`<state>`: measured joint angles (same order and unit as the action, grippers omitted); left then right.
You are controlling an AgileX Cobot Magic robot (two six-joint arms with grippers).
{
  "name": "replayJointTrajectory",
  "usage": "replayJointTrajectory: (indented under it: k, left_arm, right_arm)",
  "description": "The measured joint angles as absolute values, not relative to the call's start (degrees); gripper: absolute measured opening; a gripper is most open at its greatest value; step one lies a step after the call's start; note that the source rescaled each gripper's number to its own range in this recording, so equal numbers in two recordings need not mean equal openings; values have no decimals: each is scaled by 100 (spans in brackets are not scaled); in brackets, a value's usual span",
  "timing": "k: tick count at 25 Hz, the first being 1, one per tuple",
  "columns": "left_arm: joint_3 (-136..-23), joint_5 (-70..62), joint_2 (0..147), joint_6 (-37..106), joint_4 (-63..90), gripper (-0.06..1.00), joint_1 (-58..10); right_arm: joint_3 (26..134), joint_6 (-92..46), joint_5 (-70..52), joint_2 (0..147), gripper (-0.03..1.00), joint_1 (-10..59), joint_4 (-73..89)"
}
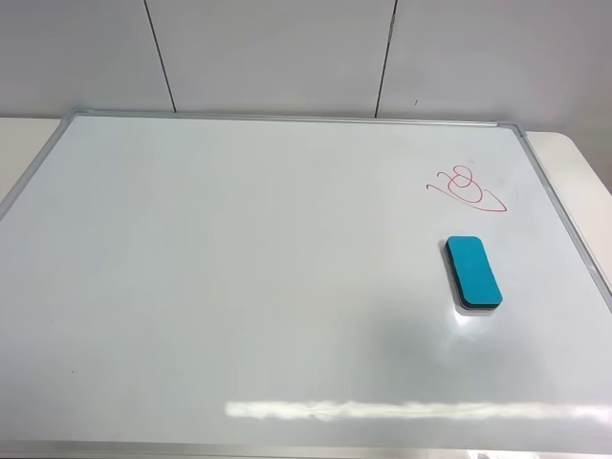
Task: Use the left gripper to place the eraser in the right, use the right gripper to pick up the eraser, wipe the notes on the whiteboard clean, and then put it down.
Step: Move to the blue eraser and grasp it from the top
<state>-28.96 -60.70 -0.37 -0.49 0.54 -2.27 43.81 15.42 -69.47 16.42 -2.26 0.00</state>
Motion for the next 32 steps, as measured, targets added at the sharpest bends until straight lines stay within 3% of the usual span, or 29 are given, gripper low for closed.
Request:
replayJointTrajectory:
  k: [10,14,21,32]
  left_arm:
    - [-2896,-6070,-37,-49,54,100,-227]
    - [-2896,-6070,-37,-49,54,100,-227]
    - [-2896,-6070,-37,-49,54,100,-227]
    - [-2896,-6063,-37,-49,54,100,-227]
  right_arm:
    - [4538,1418,-6941,4594,100,-191,-112]
    - [4538,1473,-6886,5594,100,214,-378]
    - [4575,2087,-6054,6991,100,989,-720]
    - [4575,2225,-4567,8200,100,1063,-809]
